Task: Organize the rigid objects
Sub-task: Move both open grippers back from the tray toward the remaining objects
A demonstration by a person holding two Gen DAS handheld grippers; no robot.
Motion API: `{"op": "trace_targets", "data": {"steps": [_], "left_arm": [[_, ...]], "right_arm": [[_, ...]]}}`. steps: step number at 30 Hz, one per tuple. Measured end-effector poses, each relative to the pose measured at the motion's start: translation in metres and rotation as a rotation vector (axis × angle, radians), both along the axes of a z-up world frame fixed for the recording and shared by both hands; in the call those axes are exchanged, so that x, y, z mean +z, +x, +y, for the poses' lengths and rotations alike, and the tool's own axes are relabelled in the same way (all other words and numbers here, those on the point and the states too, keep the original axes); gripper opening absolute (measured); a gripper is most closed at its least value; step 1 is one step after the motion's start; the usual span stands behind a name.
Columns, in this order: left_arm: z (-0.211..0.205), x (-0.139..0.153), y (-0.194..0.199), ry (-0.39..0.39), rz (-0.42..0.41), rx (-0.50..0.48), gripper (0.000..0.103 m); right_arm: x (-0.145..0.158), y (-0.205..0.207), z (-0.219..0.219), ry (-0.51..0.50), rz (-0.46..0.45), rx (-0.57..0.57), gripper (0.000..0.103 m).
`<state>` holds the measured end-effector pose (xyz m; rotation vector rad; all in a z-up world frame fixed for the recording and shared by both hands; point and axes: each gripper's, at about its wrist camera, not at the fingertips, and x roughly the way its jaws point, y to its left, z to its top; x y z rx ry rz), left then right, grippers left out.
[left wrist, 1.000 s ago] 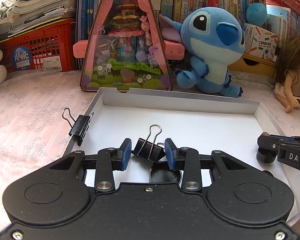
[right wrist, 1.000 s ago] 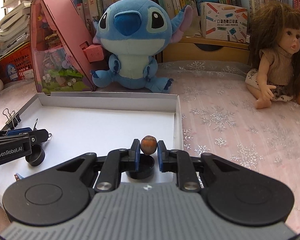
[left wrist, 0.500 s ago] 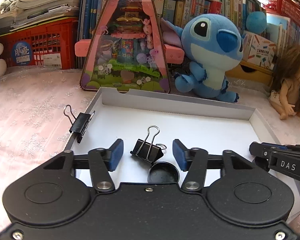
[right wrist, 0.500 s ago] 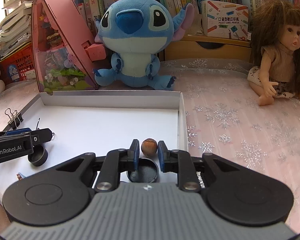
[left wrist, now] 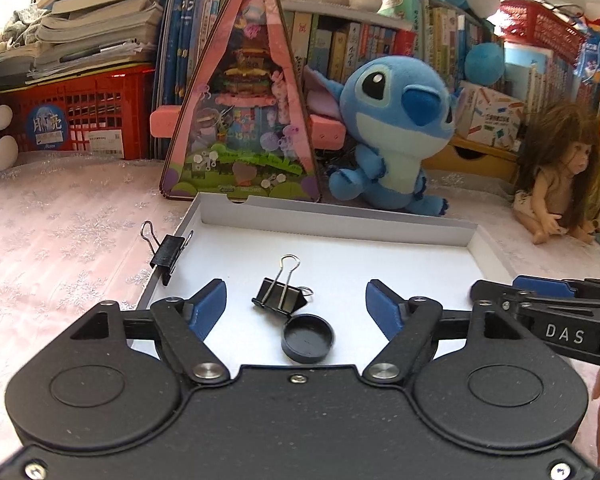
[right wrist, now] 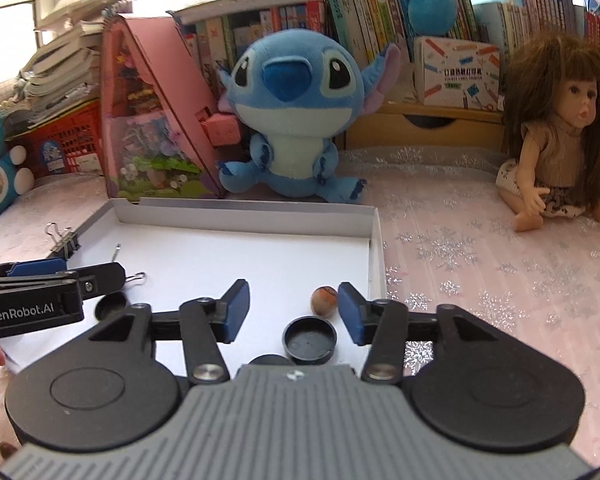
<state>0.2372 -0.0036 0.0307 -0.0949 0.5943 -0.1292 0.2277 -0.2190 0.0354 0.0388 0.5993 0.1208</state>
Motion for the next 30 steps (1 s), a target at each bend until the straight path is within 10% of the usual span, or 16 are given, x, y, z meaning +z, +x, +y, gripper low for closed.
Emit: {"op": "trace_targets", "data": {"steps": [30], "left_arm": [[0.005,0.005,-0.149,0.074,-0.141,-0.171,0.084]], "right_arm": [[0.002,-0.121,0.000,-0.044,-0.116,0.167,0.086]]}}
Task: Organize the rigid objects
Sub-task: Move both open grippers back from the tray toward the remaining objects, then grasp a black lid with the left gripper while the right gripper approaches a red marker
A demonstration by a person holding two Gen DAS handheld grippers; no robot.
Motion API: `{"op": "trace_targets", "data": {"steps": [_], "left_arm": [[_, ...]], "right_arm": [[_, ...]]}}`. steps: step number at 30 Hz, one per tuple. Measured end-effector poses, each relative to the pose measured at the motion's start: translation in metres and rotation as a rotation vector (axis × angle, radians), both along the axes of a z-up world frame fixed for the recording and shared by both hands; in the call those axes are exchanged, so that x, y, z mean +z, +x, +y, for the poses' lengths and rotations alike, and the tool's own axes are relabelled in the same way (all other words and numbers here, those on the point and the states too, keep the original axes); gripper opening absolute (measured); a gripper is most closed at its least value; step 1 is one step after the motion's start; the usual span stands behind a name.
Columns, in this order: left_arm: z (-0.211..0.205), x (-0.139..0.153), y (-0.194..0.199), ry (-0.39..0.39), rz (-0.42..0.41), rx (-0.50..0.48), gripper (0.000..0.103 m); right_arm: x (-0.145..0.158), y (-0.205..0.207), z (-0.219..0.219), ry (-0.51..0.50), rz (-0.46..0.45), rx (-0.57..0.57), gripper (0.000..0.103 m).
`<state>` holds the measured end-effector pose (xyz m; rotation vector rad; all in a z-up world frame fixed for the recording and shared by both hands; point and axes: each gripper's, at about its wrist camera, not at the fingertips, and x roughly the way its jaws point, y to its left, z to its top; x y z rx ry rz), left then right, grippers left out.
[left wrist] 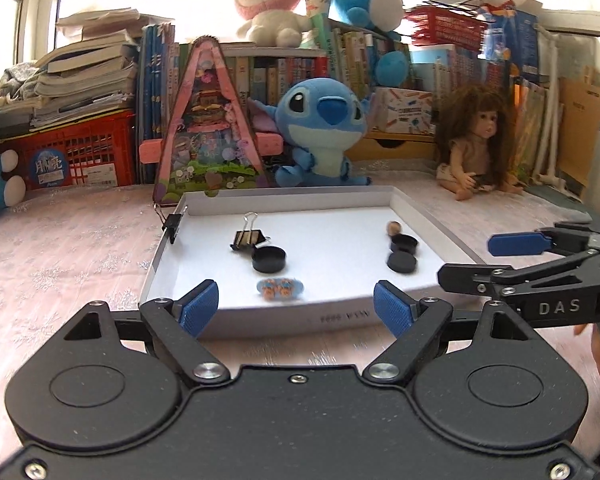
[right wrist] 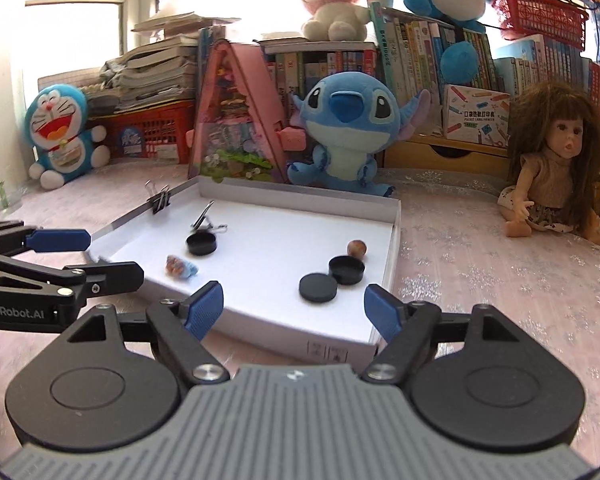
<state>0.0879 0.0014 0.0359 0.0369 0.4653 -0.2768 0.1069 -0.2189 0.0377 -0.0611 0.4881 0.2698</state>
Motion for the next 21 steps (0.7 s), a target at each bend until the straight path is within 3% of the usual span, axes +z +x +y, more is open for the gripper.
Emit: {"op": "trace_targets", "data": {"steps": [10,21], "left_arm": [[0.004,-0.008,-0.048,-0.016,0.015,-0.071,0.084],[0.002,-0.031,-0.079,0.053,0.021,-0.089,0.084]], "right_arm": [[-0.010,-0.036,0.001,-0.017,0.006,0.047,0.087],[-0.026,-0.068,0.000,-0.052,0.018,0.059,0.088]]}}
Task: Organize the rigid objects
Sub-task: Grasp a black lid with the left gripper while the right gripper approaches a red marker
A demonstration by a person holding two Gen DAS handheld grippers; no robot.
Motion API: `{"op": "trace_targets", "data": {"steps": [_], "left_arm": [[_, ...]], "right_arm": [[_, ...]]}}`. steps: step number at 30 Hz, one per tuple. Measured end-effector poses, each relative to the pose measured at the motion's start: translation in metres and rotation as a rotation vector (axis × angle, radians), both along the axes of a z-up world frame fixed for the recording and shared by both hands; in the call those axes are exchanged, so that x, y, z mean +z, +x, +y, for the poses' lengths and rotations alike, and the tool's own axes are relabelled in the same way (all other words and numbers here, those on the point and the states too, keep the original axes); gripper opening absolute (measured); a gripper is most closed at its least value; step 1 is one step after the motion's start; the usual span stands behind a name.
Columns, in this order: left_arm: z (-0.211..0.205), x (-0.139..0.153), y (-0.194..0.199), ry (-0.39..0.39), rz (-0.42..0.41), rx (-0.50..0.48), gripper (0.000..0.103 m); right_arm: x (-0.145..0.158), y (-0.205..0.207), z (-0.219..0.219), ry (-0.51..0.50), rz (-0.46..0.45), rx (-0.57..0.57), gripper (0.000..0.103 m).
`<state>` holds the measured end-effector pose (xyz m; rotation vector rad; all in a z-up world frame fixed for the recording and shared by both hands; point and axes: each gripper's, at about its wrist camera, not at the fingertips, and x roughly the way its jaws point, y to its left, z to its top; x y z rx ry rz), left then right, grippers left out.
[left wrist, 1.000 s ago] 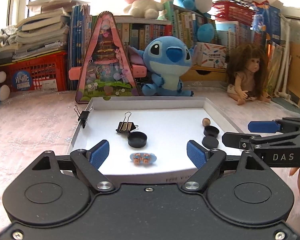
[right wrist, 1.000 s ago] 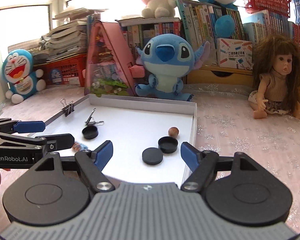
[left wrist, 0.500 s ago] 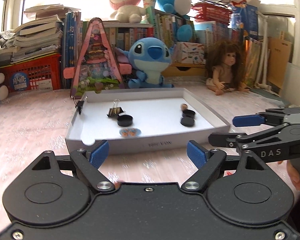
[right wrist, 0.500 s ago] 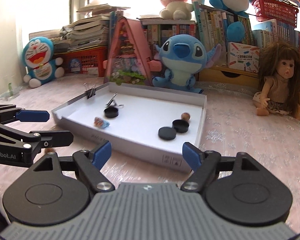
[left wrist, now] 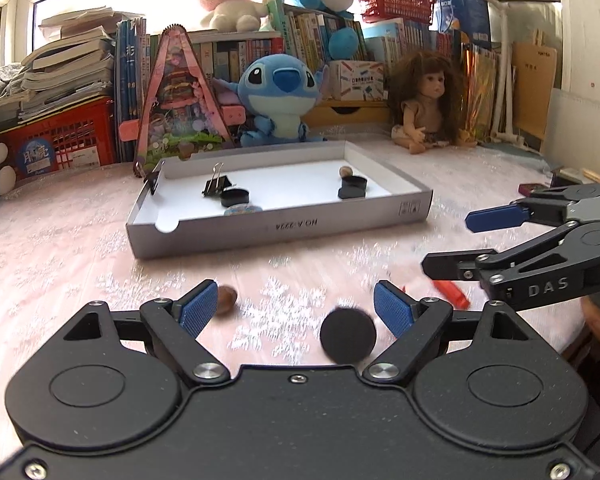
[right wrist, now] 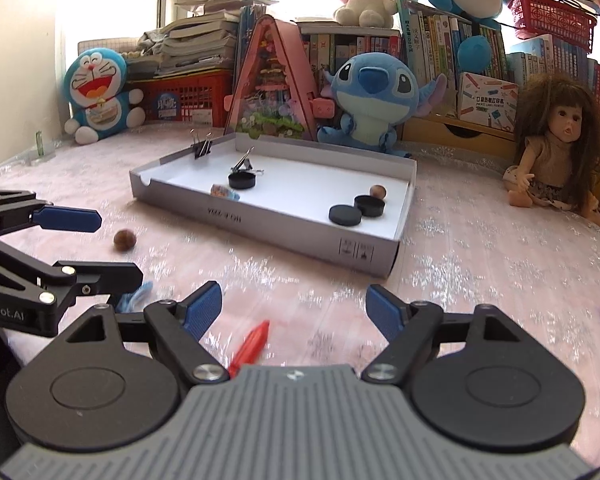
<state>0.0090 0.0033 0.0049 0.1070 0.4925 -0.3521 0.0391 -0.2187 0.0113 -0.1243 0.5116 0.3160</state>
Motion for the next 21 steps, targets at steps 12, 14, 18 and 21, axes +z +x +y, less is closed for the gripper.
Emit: {"op": "trace_targets", "data": {"steps": [12,14,18,21], "left_arm": [[0.020,0.002,-0.010,0.002,-0.025,0.056,0.084],[0.025,0.002,-0.012,-0.001,-0.024,0.071,0.084],[0.033,0.001,-0.014,0.017,-0.030,0.105,0.084],[0.037,-0.004,-0.013,0.048,-0.022,0.124,0.084]], "right_arm": [[-0.010,-0.015,0.002,-0.040,0.016,0.018,0.088],[-0.011,-0.015,0.001,-0.040,0.022,0.017,0.088],[-0.013,-0.016,0.001,-0.047,0.024,0.012,0.088],[-0.014,-0.016,0.001,-0.046,0.029,0.012,0.088]]}}
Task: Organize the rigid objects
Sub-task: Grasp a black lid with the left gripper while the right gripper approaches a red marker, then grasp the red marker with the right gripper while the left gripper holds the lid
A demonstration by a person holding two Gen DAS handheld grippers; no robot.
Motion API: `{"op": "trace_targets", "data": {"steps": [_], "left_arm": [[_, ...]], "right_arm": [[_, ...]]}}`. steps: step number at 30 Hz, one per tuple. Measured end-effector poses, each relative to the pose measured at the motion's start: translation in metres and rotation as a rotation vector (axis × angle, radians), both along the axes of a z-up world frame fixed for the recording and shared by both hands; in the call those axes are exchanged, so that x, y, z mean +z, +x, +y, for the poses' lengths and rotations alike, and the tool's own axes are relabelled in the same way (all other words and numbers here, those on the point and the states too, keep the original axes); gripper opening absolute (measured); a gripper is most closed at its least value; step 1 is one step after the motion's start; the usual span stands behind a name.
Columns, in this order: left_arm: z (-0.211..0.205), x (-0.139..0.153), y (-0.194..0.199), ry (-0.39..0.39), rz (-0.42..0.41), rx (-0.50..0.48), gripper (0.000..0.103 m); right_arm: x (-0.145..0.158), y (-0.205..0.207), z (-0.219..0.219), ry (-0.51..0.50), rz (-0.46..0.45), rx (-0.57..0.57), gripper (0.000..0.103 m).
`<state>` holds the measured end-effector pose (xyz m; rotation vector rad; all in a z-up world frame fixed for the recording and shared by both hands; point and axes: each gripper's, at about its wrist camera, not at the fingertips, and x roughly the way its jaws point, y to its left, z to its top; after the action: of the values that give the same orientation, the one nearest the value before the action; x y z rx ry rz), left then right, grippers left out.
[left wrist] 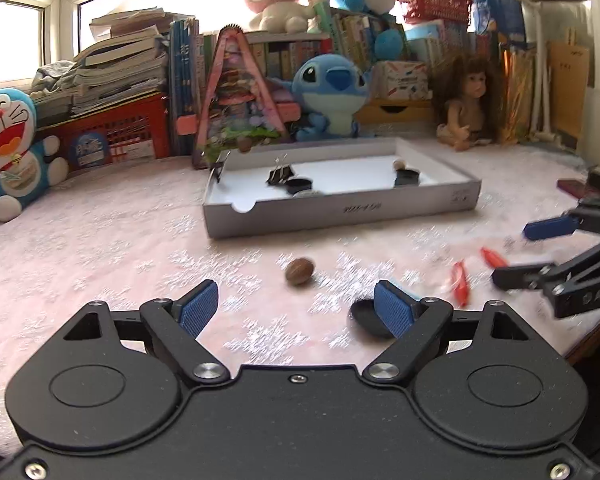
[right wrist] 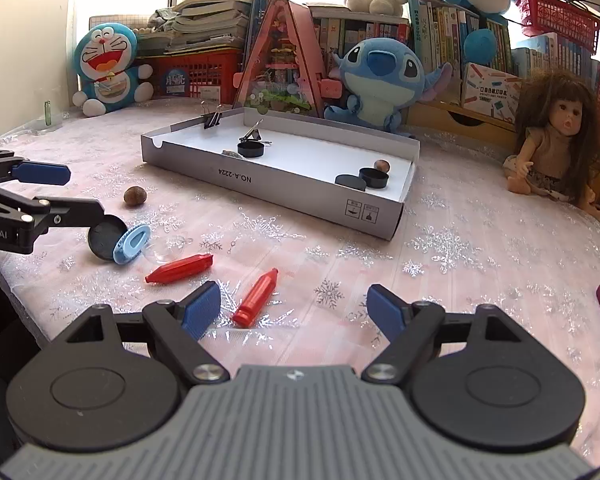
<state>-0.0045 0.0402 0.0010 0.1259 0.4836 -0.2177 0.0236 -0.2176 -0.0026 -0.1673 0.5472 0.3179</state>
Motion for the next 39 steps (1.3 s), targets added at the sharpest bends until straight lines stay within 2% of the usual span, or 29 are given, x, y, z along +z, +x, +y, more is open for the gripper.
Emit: {"op": "trace_targets", "data": {"steps": [7,9,11,12,14,20,23,34,39], "left_arm": [[-0.003,-0.005,-0.009,0.012,-0.010,-0.032,0.084],[-0.007,-0.005,-0.011,0.005,-0.008,-0.055,0.080],[-0.012,-0.007,-0.011,0.011,0.007,-0.081,0.070],[-0.014,-0.009,-0.012,0.011,0.015,-0.090,0.068],[-0.017,-0.012,-0.011,0.006,0.035,-0.102,0.055],[-0.021,-0.015,-0.011,-0.010,0.044,-0.114,0.033],[-0.023,-0.015,-0.011,-0.010,0.044,-0.115,0.030],[-0.022,-0.016,-0.008,-0.017,0.045,-0.094,0.030],[-0.022,-0.016,-0.006,-0.024,0.045,-0.081,0.030]], "right_arm": [[0.000,0.000,0.003,0.014,0.018,0.014,0.088],[0.000,0.000,0.004,0.042,0.027,0.025,0.088],[0.000,0.000,0.008,0.034,0.025,0.031,0.088],[-0.001,-0.001,0.009,0.029,0.020,0.032,0.087],[-0.001,-0.003,0.012,0.025,0.016,0.040,0.085],[-0.001,-0.007,0.011,0.011,0.005,0.039,0.082],[-0.001,-0.008,0.009,0.004,0.003,0.028,0.082],[-0.001,-0.008,-0.014,-0.049,-0.003,-0.058,0.082],[-0.002,-0.002,-0.022,-0.084,-0.013,-0.160,0.082]]}}
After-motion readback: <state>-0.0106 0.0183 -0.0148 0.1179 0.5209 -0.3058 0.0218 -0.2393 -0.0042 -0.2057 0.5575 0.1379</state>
